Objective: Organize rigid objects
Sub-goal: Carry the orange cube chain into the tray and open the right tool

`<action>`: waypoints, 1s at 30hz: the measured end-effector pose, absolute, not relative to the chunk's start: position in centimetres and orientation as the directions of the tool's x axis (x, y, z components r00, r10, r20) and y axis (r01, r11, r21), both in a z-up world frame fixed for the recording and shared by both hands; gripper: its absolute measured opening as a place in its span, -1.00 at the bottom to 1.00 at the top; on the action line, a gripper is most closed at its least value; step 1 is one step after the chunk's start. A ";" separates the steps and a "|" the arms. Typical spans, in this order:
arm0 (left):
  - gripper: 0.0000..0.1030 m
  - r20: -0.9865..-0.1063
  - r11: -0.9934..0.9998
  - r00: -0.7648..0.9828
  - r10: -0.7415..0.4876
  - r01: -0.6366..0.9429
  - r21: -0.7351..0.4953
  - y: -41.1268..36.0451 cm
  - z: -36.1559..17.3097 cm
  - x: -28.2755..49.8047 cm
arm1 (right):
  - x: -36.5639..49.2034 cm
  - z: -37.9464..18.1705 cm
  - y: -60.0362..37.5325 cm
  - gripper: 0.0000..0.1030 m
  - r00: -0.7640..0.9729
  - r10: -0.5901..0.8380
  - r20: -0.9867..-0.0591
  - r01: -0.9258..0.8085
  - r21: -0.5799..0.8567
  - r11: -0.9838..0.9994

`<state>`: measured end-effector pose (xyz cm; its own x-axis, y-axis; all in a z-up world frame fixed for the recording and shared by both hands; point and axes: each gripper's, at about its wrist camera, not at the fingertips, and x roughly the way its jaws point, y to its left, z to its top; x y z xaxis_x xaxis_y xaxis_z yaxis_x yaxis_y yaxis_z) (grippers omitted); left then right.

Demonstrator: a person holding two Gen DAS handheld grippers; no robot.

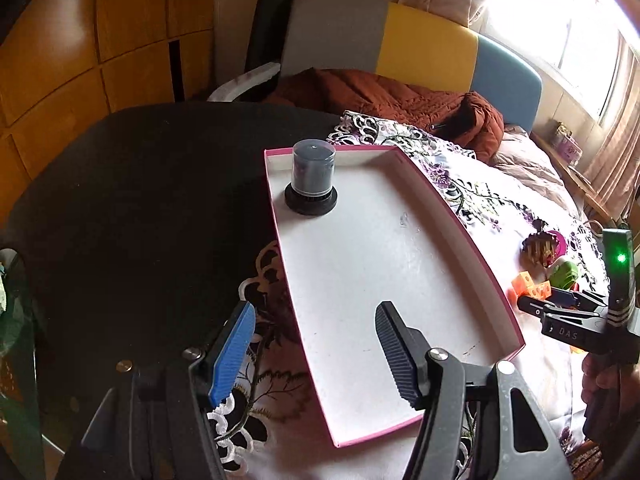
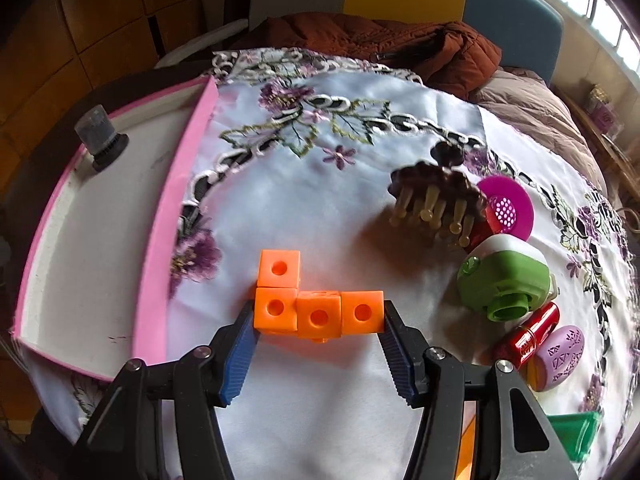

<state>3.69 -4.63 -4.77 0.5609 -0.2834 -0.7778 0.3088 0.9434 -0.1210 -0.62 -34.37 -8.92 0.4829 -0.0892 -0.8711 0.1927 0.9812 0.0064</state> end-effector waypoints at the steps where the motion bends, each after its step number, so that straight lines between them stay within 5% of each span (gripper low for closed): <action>1: 0.23 -0.778 0.944 0.559 -0.285 0.306 -0.126 -4.5 -4.8 3.7 | -0.6 -8.4 -34.0 0.15 0.496 -0.085 -0.864 0.190 0.012 0.982; 10: 0.23 -0.784 0.948 0.547 -0.293 0.274 -0.163 -3.0 -5.3 3.8 | 1.1 -4.5 -28.4 0.15 0.576 0.021 -0.817 0.052 0.063 0.997; 18: 0.23 -0.787 0.958 0.549 -0.280 0.217 -0.190 -0.5 -5.8 4.2 | 5.8 -6.1 -21.1 0.15 0.528 0.133 -0.839 -0.102 0.092 0.990; 30: 0.23 -0.796 0.967 0.550 -0.252 0.174 -0.186 1.7 -6.8 4.6 | 13.3 -8.4 -15.9 0.18 0.474 0.196 -0.859 -0.111 0.162 0.980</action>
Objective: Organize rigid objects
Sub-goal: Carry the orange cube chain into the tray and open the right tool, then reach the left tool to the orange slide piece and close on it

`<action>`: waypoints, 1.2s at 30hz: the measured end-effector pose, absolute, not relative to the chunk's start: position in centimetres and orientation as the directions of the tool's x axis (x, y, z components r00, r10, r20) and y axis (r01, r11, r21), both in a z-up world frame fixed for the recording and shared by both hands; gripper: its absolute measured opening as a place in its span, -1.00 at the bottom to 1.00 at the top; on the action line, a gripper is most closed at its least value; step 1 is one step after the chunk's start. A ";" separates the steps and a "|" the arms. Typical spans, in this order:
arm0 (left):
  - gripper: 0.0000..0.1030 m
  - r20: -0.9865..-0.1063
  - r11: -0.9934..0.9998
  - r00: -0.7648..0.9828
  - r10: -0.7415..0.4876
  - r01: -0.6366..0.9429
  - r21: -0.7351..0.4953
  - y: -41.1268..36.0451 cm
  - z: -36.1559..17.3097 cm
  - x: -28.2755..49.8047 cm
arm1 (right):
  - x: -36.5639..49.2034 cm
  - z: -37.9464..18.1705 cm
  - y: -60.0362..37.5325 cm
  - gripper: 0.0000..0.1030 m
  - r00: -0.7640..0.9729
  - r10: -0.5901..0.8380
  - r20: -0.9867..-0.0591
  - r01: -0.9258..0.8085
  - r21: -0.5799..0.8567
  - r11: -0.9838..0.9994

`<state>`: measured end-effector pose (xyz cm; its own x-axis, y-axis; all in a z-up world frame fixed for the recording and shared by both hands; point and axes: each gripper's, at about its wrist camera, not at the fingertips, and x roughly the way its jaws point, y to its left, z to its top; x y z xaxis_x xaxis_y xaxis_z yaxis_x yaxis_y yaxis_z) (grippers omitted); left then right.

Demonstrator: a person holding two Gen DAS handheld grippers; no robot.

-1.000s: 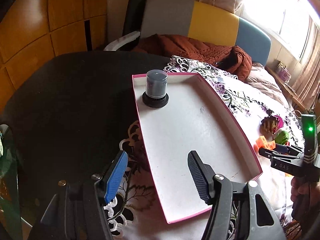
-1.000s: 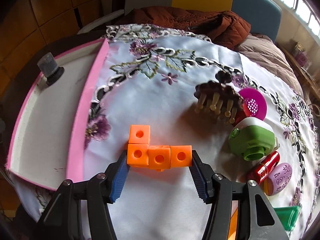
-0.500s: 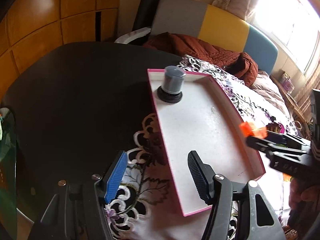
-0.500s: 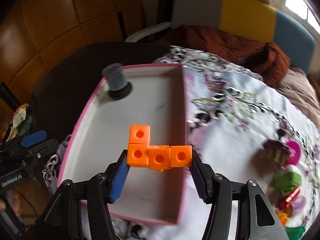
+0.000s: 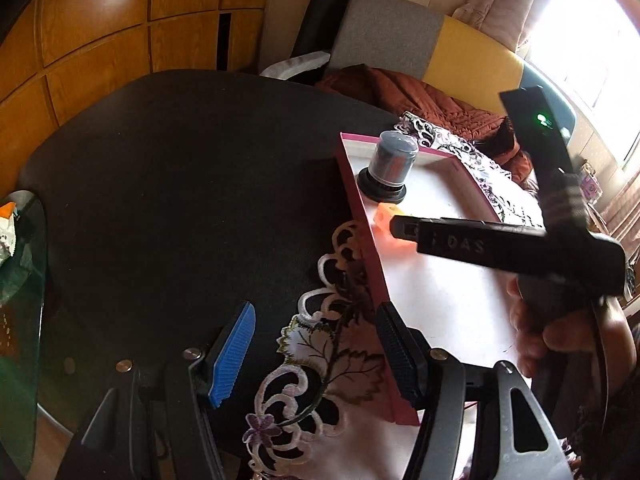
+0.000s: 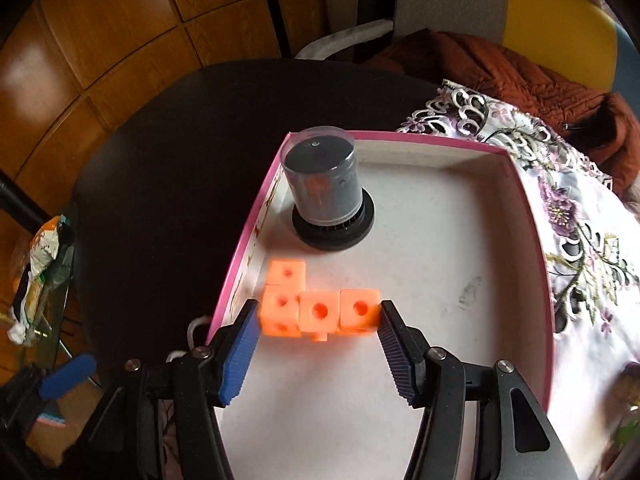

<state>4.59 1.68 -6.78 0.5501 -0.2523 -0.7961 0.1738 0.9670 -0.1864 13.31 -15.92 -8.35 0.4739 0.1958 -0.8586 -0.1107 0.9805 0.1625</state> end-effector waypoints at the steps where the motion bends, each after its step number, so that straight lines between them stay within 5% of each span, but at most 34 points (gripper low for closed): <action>1: 0.23 -0.797 0.967 0.550 -0.251 0.173 -0.185 1.7 -6.8 4.6 | 13.2 -8.4 -15.9 0.18 0.475 0.197 -0.858 -0.111 0.164 0.980; 11: 0.23 -0.785 0.965 0.564 -0.256 0.196 -0.174 1.1 -6.2 4.1 | 8.5 -6.7 -17.9 0.59 0.548 0.177 -0.817 -0.113 0.138 0.984; 36: 0.24 -0.785 0.934 0.551 -0.284 0.343 -0.097 -4.5 -4.8 1.7 | -2.1 -1.8 -29.2 0.78 0.673 -0.066 -0.736 0.093 -0.004 0.996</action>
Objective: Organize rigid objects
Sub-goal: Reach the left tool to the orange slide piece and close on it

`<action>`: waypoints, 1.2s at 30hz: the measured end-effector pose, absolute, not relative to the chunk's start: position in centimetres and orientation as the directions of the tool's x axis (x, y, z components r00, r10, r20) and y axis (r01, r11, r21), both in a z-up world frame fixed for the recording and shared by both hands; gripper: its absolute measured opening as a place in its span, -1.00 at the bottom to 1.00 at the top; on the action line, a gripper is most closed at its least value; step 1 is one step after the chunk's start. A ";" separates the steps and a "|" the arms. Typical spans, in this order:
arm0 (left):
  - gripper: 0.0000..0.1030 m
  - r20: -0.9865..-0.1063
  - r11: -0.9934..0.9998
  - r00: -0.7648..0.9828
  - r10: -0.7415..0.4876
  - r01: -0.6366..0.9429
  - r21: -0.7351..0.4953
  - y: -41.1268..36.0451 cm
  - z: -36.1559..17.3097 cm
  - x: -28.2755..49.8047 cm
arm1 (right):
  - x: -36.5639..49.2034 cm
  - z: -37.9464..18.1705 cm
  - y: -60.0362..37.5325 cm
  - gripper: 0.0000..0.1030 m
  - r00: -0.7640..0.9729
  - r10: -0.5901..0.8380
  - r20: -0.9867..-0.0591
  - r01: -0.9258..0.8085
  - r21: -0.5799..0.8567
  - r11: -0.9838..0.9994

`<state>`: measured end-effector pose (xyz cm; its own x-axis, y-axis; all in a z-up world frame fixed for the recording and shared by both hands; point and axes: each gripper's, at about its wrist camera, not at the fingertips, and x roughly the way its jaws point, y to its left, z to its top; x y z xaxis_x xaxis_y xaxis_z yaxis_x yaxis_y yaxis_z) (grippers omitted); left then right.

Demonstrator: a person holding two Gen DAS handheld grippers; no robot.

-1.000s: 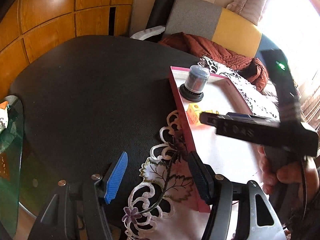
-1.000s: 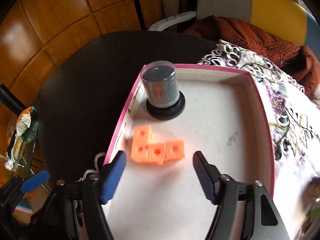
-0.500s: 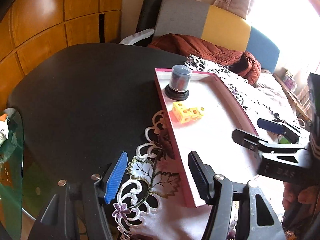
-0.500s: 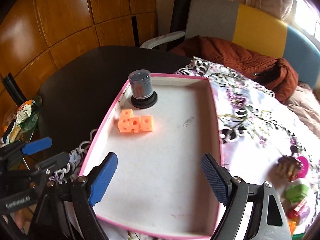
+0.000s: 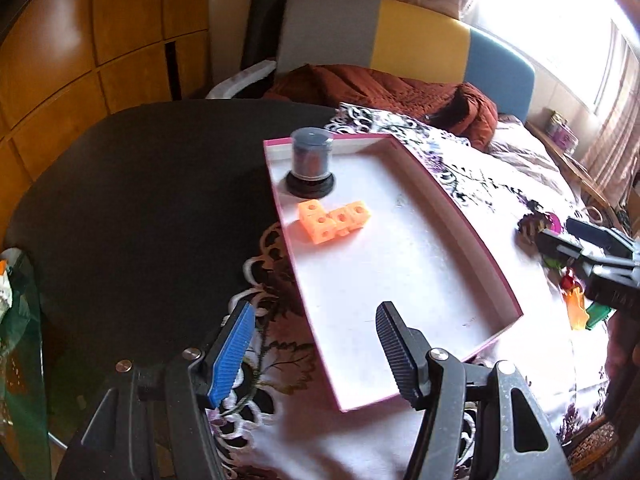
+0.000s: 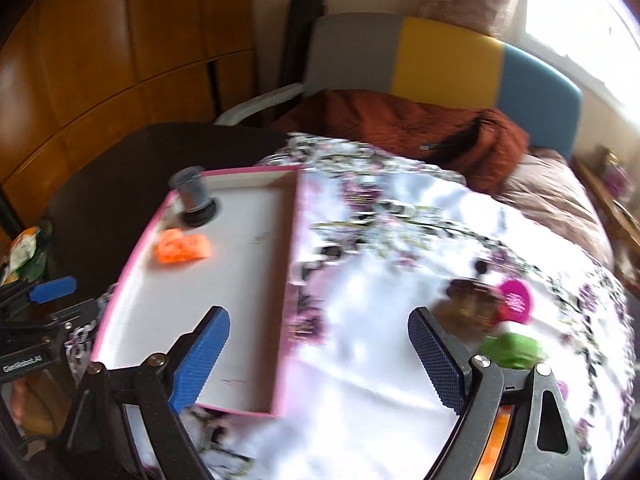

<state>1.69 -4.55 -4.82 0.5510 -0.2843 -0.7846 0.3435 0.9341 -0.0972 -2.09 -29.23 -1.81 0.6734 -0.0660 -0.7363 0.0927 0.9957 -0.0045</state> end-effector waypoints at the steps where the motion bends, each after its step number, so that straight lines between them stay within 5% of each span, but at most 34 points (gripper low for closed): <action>1: 0.24 -0.785 0.931 0.548 -0.289 0.352 -0.098 -4.9 -4.8 1.6 | -2.5 -1.6 -30.3 0.78 0.674 -0.087 -0.734 0.119 -0.008 0.993; 9: 0.24 -0.785 0.884 0.493 -0.375 0.446 -0.142 -8.0 -4.6 1.0 | -7.7 -0.1 -41.2 0.83 0.652 -0.280 -0.704 0.405 0.011 0.914; 17: 0.21 -0.799 0.756 0.341 -0.495 0.622 -0.204 -15.1 -4.3 0.0 | -14.1 -1.6 -51.3 0.90 0.583 -0.409 -0.702 0.714 0.202 0.671; 36: 0.21 -0.828 0.366 -0.005 -0.561 0.896 -0.253 -36.1 -7.0 -6.7 | -16.7 -1.8 -54.0 0.90 0.630 -0.390 -0.671 0.742 0.373 0.557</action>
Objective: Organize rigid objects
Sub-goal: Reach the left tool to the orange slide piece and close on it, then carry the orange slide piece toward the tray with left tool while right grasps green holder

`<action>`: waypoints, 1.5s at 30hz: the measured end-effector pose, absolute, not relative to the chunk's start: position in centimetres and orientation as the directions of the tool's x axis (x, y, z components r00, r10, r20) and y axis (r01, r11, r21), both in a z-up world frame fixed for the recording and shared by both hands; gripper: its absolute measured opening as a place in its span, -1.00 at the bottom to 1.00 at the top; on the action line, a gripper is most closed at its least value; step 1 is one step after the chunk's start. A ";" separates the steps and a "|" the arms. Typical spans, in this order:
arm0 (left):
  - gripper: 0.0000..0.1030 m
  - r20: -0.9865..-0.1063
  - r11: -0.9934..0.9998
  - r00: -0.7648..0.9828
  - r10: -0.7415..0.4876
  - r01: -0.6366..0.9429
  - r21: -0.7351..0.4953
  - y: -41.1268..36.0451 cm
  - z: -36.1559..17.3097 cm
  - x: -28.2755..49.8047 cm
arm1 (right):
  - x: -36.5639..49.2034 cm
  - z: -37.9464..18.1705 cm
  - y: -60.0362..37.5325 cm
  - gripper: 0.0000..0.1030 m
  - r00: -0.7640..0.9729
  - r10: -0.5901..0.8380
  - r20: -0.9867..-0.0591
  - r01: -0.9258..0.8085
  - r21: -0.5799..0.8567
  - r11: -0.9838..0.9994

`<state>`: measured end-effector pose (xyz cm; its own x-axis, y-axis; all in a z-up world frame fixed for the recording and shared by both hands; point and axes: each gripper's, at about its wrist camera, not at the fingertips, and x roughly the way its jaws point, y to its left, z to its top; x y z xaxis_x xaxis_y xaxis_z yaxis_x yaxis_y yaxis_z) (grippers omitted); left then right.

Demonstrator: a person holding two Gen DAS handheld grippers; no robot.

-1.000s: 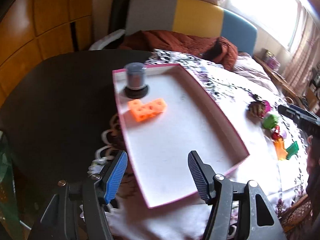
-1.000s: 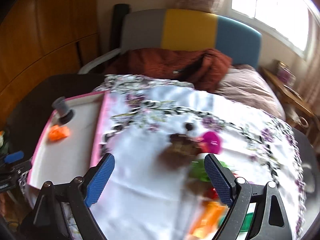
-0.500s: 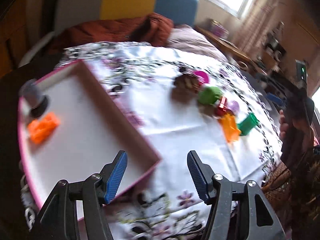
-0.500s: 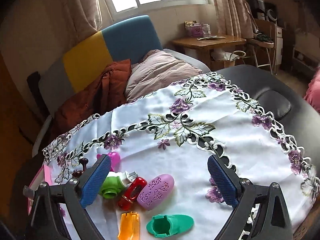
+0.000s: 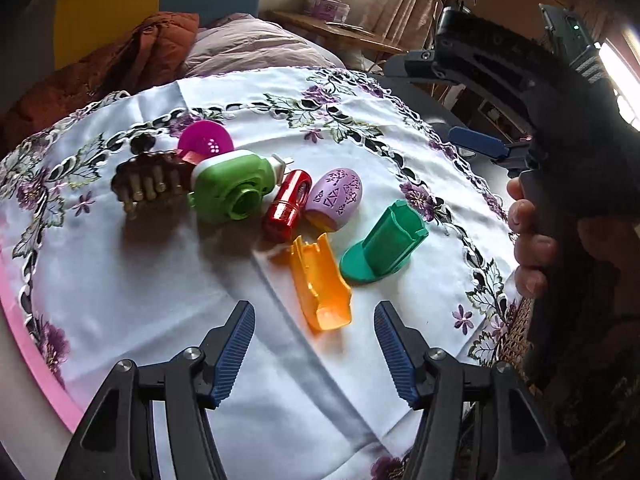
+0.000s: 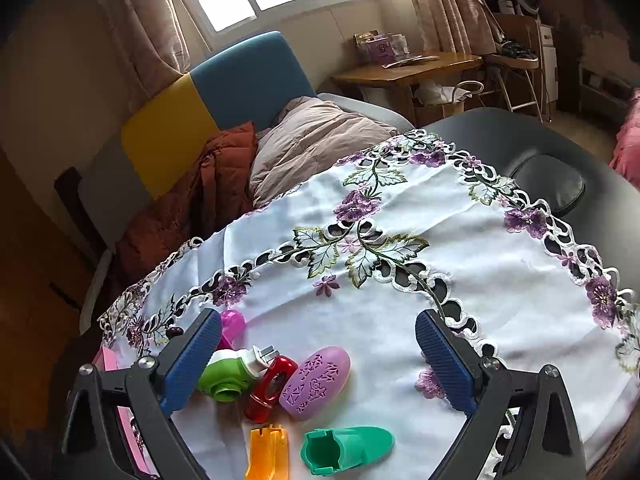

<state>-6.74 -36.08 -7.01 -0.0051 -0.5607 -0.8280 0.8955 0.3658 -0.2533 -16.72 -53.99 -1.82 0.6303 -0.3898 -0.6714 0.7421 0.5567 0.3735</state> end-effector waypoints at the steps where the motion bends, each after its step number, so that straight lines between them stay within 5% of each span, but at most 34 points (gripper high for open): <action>1: 0.21 -0.832 0.362 -0.011 -0.555 0.897 -0.254 -36.8 -7.3 -6.7 | -16.7 -1.8 -54.0 0.90 0.631 -0.388 -0.671 0.742 0.377 0.555; 7: 0.13 -0.854 0.367 0.005 -0.520 0.904 -0.219 -39.8 -9.1 -6.5 | -16.8 -1.8 -54.1 0.90 0.636 -0.388 -0.667 0.739 0.381 0.556; 12: -0.50 -0.858 0.387 0.075 -0.508 0.910 -0.149 -40.5 -10.5 -6.4 | -16.6 -2.1 -54.3 0.90 0.624 -0.386 -0.679 0.745 0.370 0.555; 41: -0.50 -0.819 0.481 0.147 -0.554 0.860 -0.171 -29.0 -10.5 -5.7 | -14.8 -5.5 -49.2 0.90 0.494 -0.235 -0.837 0.741 0.264 0.618; 45: -0.50 -0.816 0.483 0.141 -0.561 0.856 -0.184 -28.6 -10.5 -5.6 | -13.8 -7.4 -48.7 0.61 0.379 -0.240 -0.893 0.768 0.159 0.620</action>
